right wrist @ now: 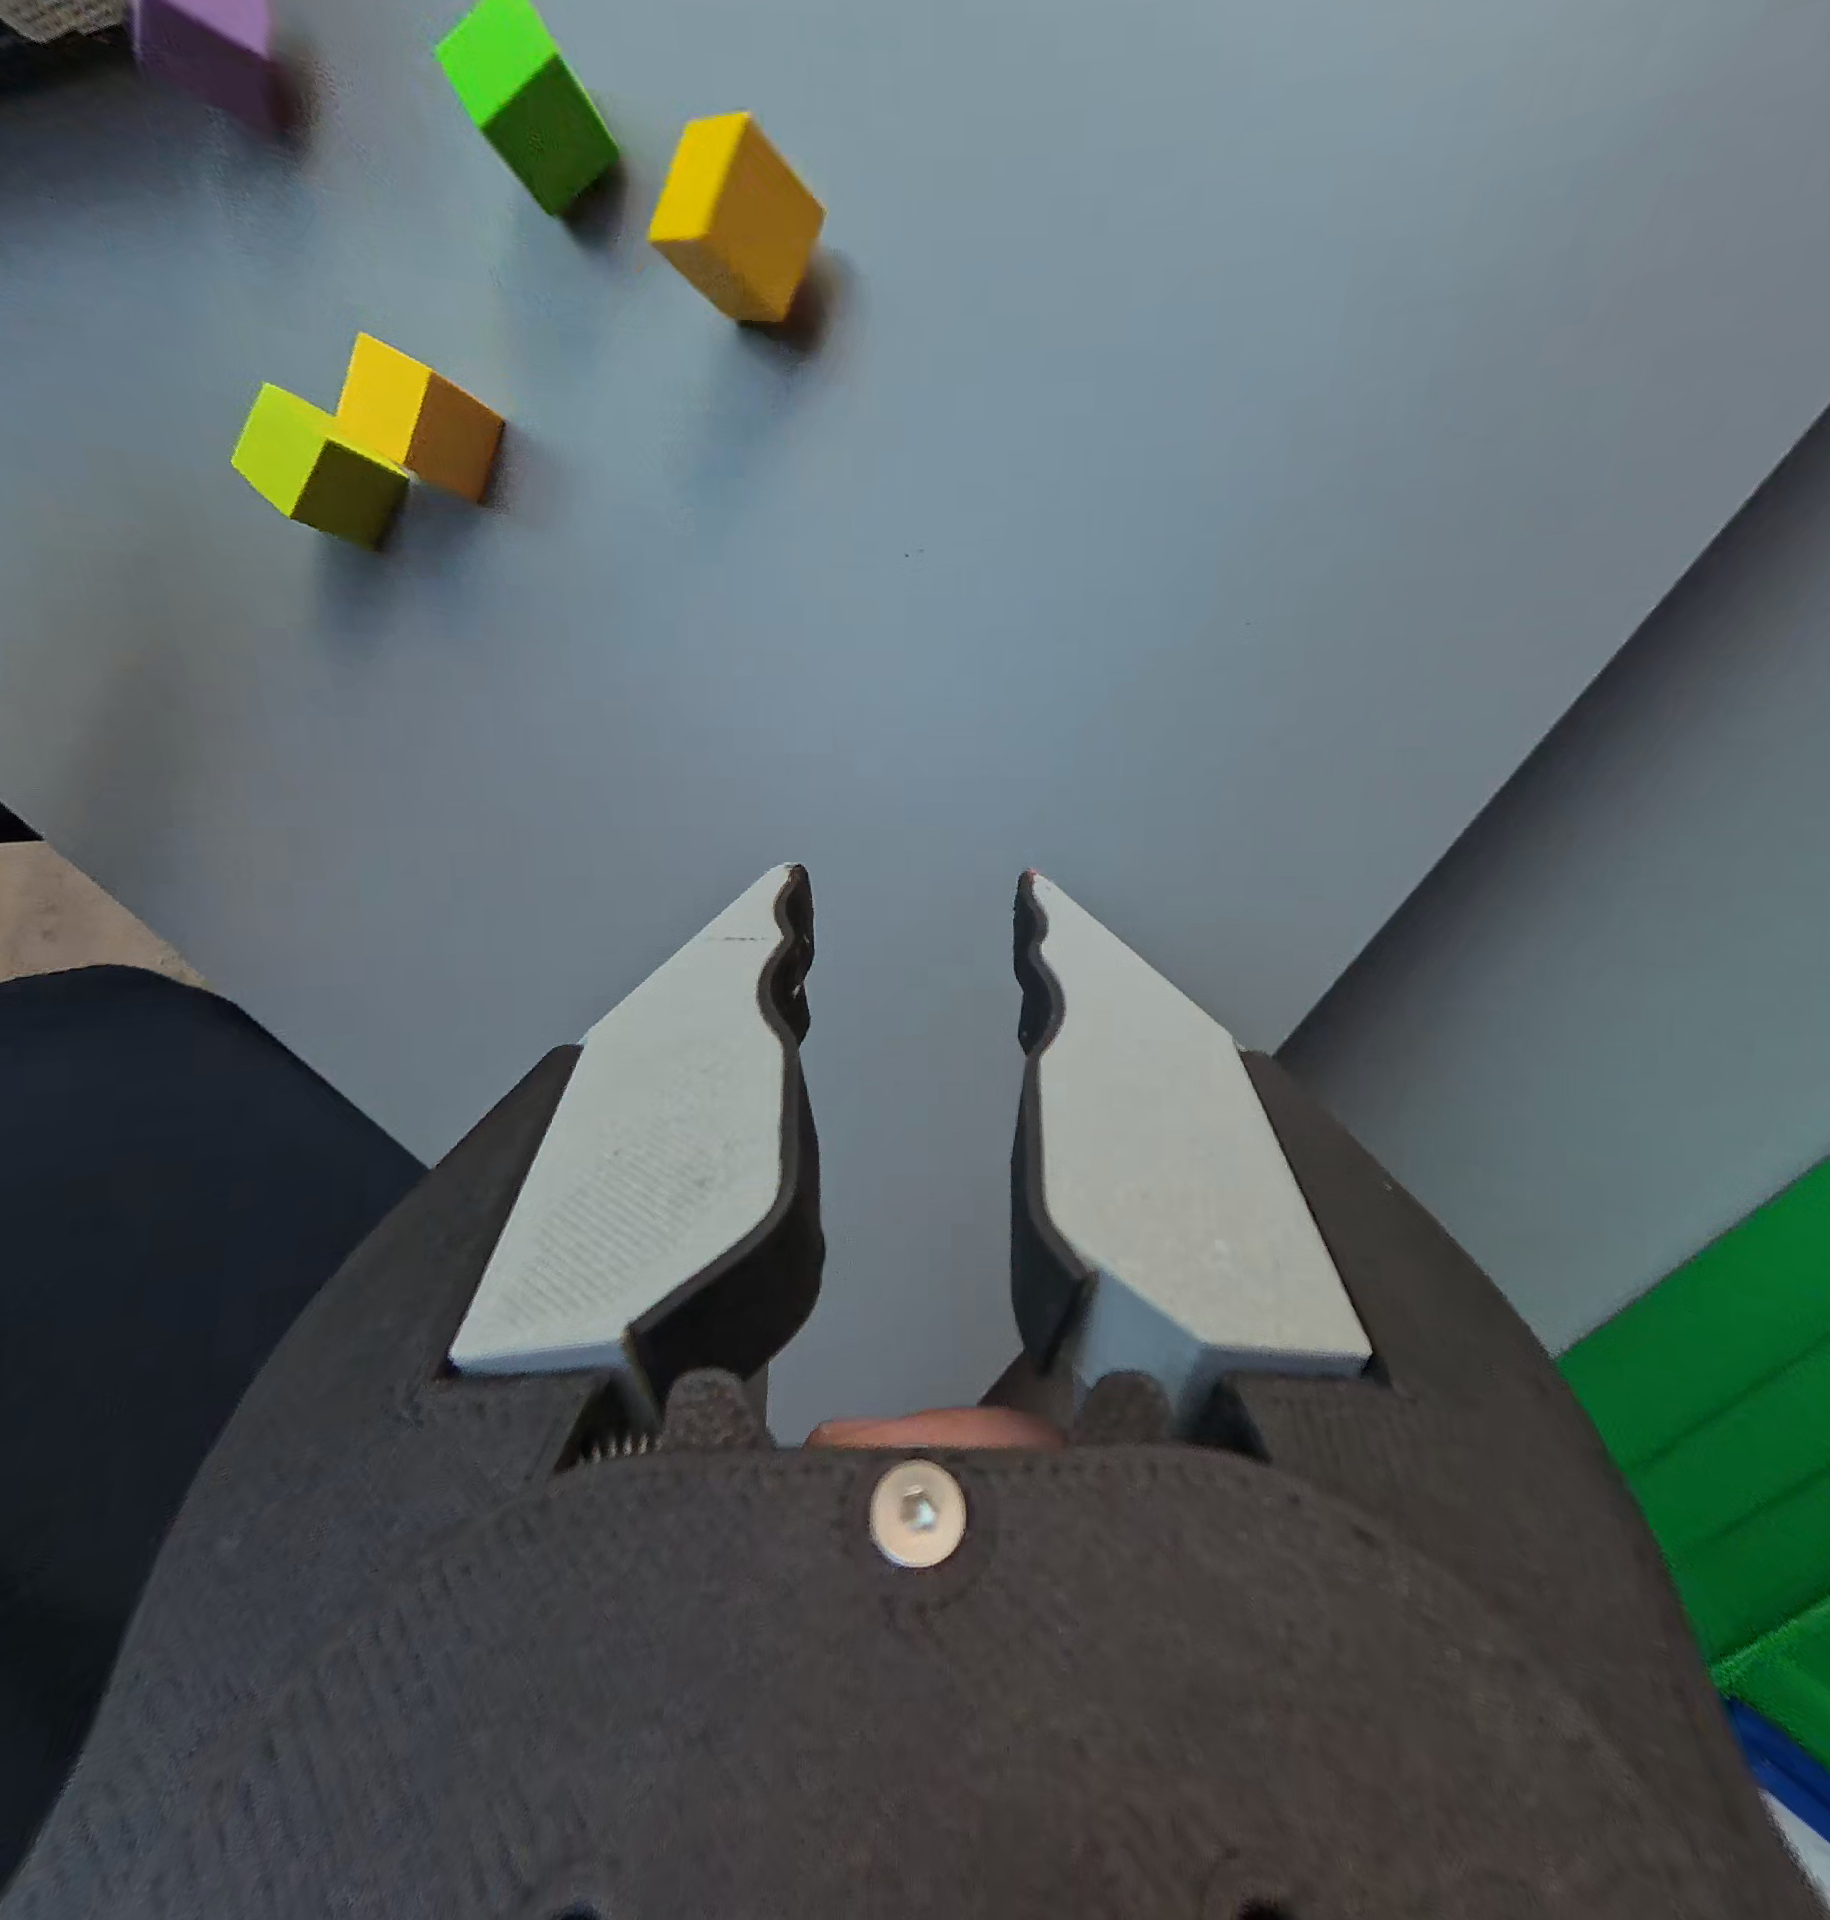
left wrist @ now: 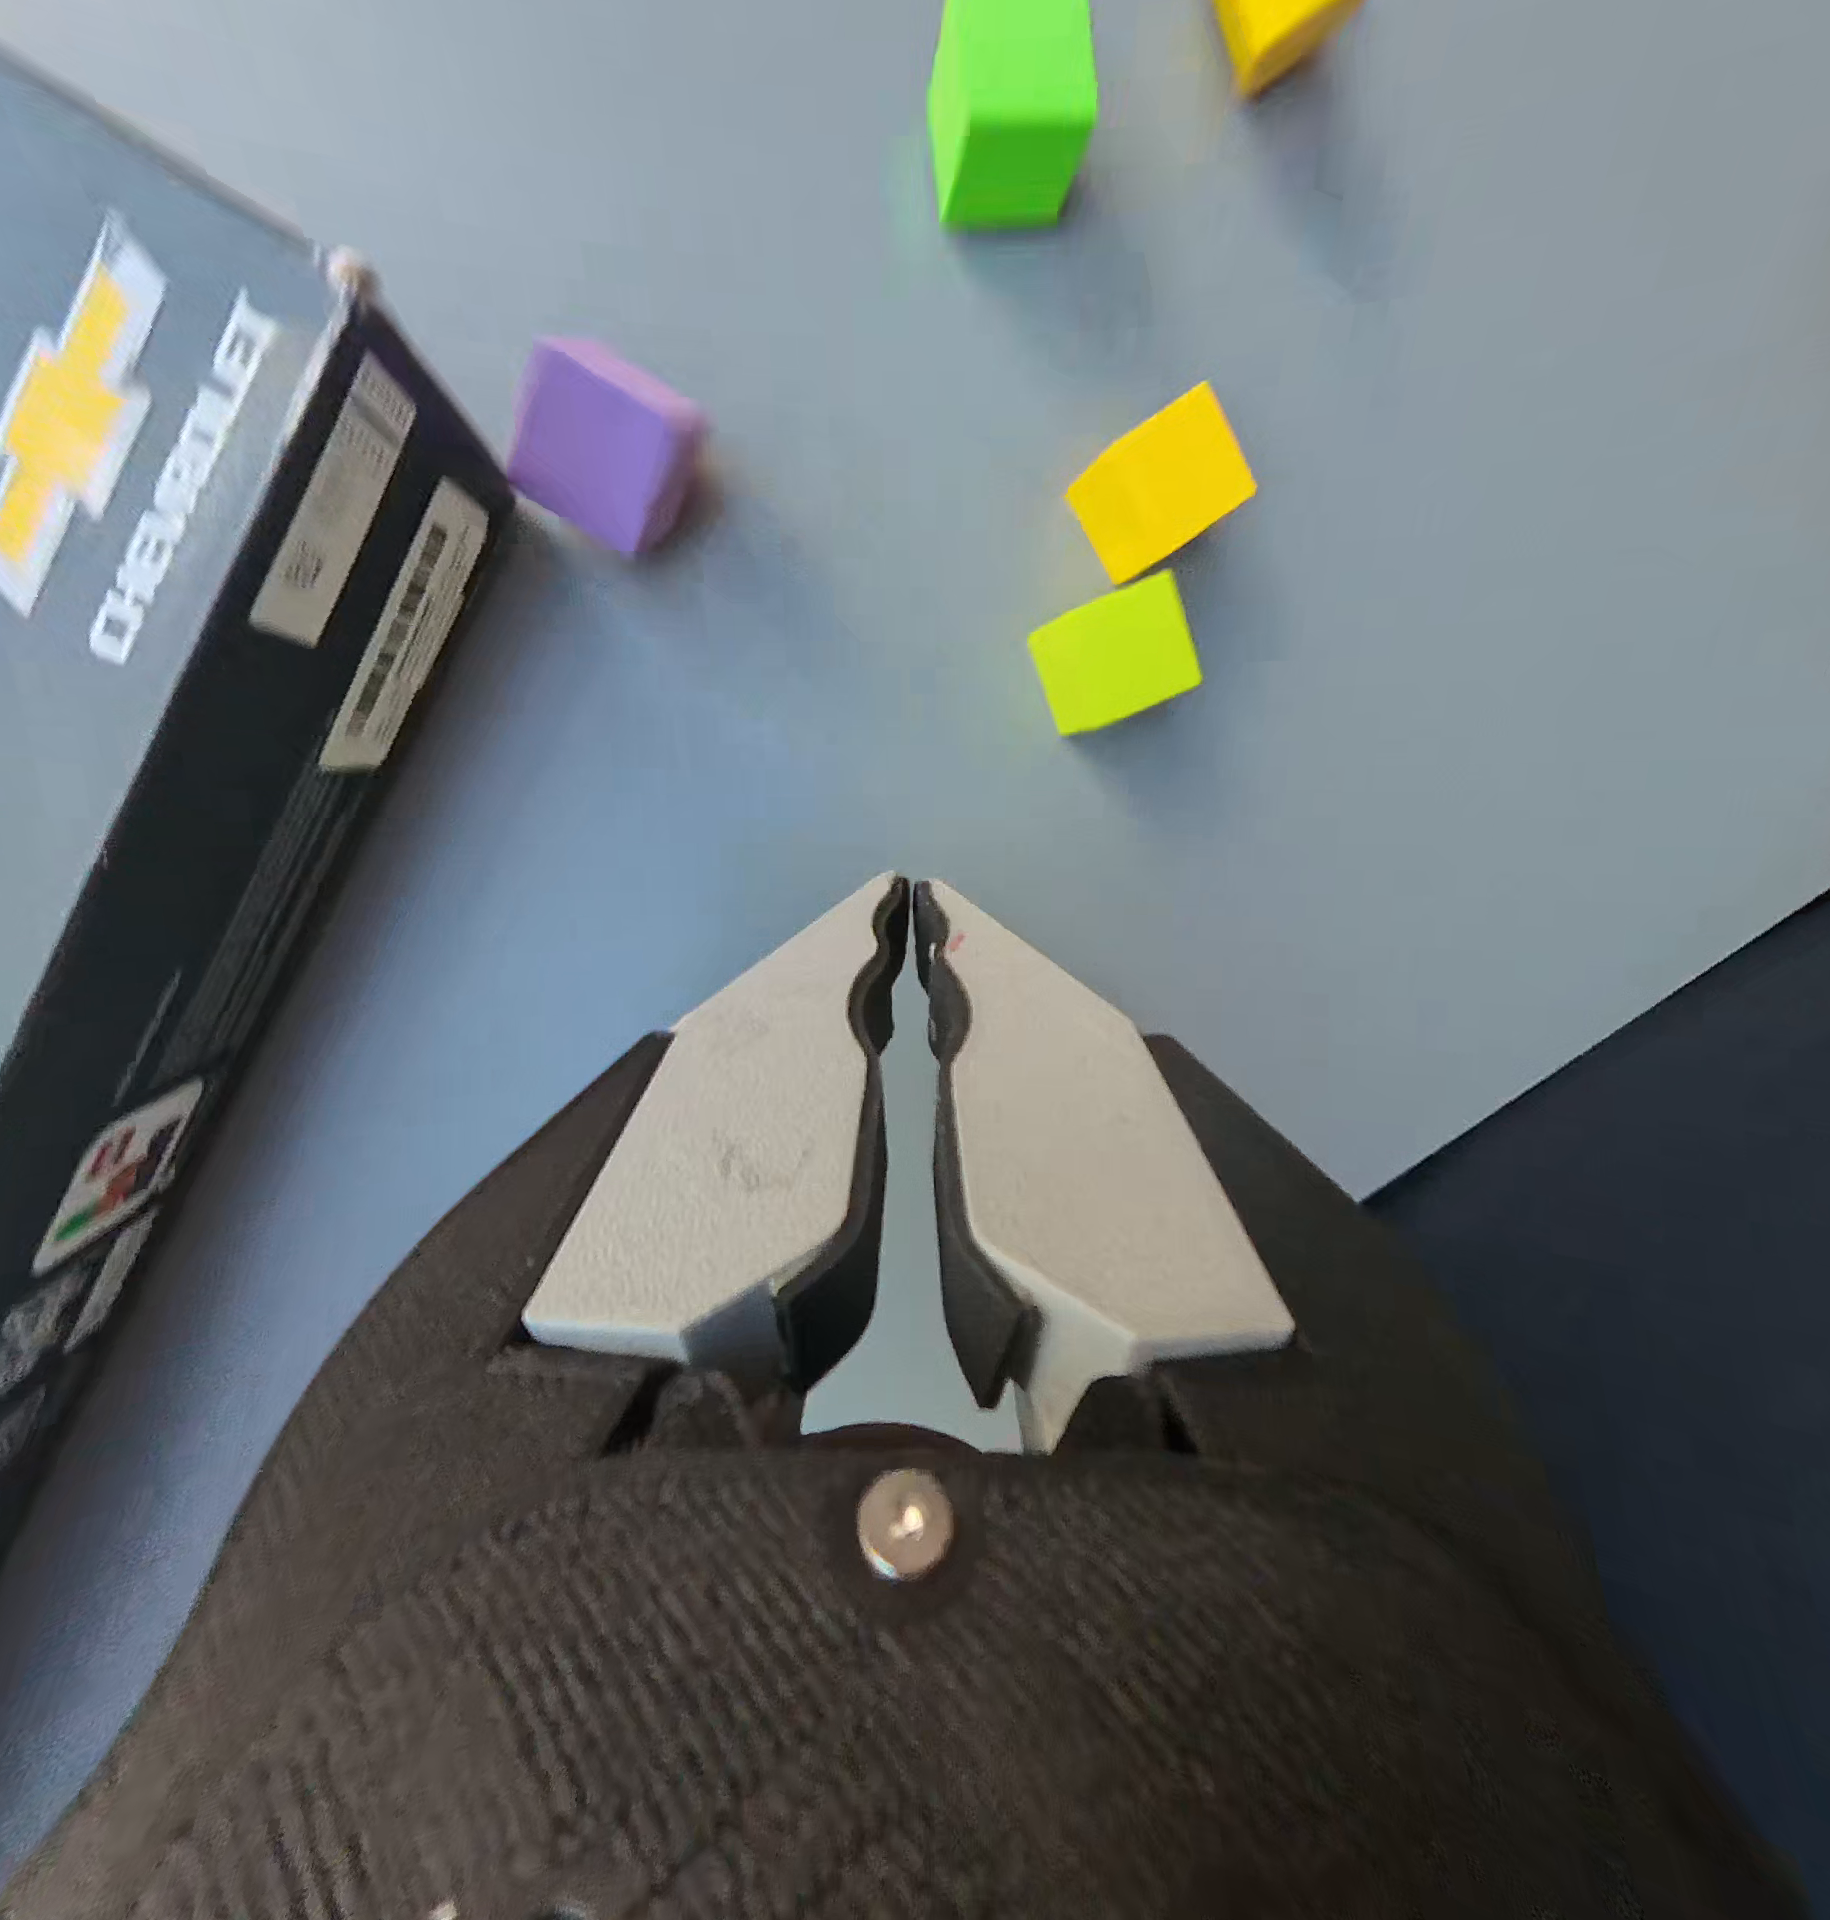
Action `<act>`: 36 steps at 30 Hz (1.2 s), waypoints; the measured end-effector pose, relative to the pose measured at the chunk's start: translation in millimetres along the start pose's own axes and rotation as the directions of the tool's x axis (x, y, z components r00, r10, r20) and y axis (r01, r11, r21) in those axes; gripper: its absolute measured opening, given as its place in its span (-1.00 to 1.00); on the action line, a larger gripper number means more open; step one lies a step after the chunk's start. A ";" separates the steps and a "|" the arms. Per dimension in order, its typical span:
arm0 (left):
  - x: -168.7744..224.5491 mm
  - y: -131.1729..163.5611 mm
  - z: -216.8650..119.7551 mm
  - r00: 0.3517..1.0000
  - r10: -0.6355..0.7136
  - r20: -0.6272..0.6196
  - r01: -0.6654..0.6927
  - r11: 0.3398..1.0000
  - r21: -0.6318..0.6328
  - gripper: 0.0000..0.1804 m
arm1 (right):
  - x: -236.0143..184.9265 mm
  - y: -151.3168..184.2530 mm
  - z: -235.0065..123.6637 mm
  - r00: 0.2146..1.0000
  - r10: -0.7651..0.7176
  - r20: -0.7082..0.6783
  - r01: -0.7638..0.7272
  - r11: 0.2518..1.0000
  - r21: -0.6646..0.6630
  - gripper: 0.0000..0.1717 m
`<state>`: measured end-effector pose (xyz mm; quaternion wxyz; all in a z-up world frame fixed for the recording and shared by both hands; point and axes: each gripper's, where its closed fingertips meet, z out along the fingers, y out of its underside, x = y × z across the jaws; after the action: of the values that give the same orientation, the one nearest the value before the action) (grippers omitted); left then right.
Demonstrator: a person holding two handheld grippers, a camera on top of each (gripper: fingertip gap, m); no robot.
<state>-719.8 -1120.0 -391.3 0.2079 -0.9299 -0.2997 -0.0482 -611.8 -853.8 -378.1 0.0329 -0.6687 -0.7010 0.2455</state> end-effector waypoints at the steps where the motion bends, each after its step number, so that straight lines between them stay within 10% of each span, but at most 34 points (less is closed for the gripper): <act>1: -2.3 8.6 -1.7 1.000 -0.012 0.007 0.012 1.000 -0.008 -1.00 | 3.8 -1.4 -0.2 1.000 0.001 -0.002 -0.001 1.000 0.001 -0.57; 13: 39.3 119.6 -2.8 0.997 -0.062 -0.044 0.058 0.995 -0.084 -0.90 | -13.7 -14.1 13.9 0.999 0.009 0.045 -0.008 1.000 -0.015 -0.59; 24: 51.1 111.0 -5.6 0.992 0.023 -0.127 -0.027 0.999 -0.029 -0.70 | -131.6 -1.2 36.9 0.984 0.003 0.176 0.001 1.000 -0.023 -0.61; 36: 76.4 114.0 4.8 0.955 0.144 -0.258 -0.153 0.988 -0.017 -0.70 | -155.4 42.5 29.0 0.988 0.125 0.094 -0.122 0.992 -0.033 -0.59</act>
<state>-591.8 -1160.7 -420.1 0.2306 -0.9394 -0.1986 -0.1577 -567.4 -1011.4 -376.2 -0.0252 -0.6988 -0.6623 0.2692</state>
